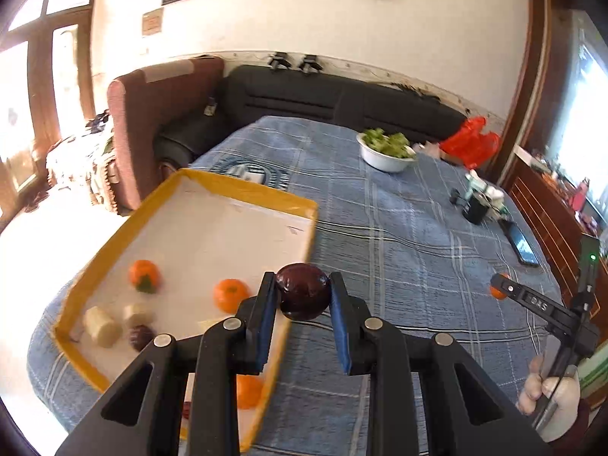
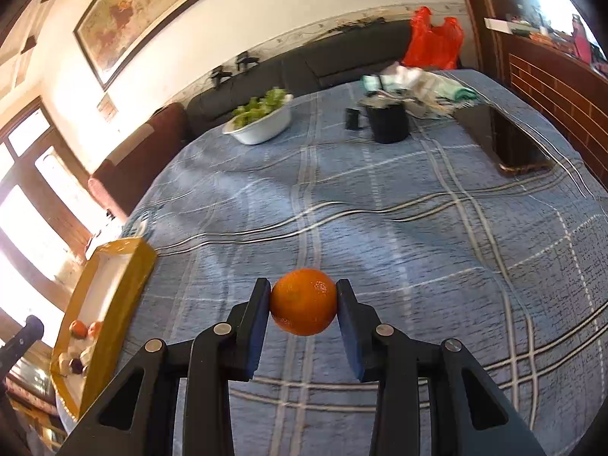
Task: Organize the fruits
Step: 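Carry plum and tangerine over the tray and open both tools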
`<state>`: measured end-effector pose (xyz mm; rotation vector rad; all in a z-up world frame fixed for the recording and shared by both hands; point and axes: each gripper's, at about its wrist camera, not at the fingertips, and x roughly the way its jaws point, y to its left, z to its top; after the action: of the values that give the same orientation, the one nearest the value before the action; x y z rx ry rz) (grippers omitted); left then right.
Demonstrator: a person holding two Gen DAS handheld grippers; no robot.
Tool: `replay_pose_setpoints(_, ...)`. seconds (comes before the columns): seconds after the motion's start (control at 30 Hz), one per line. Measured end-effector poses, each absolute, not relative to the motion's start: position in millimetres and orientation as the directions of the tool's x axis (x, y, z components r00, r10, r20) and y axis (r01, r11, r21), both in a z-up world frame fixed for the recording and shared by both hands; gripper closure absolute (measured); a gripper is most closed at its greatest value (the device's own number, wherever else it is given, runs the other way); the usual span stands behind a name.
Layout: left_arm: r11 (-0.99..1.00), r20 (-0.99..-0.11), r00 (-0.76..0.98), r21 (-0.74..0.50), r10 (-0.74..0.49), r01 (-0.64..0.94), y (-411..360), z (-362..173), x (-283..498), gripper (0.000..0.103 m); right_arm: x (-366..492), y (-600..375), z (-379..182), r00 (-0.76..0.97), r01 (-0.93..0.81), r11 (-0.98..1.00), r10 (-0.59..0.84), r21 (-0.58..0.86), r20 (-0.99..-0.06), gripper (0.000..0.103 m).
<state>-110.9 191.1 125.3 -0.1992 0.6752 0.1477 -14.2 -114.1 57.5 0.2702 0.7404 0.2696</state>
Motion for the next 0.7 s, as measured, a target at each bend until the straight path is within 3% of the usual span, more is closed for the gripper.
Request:
replay_pose_setpoints(0.3, 0.895, -0.658, 0.730, -0.198, 0.181, -0.401, 296, 97, -147, 0.077, -45, 15, 92, 0.599, -0.394, 0.868, 0.492, 0.302, -0.632, 0.064)
replay_pose_setpoints(0.7, 0.848, -0.703, 0.706, -0.320, 0.086, -0.422, 343, 58, -151, 0.077, -47, 177, 53, 0.316, -0.574, 0.734, 0.608, 0.364, -0.729, 0.063)
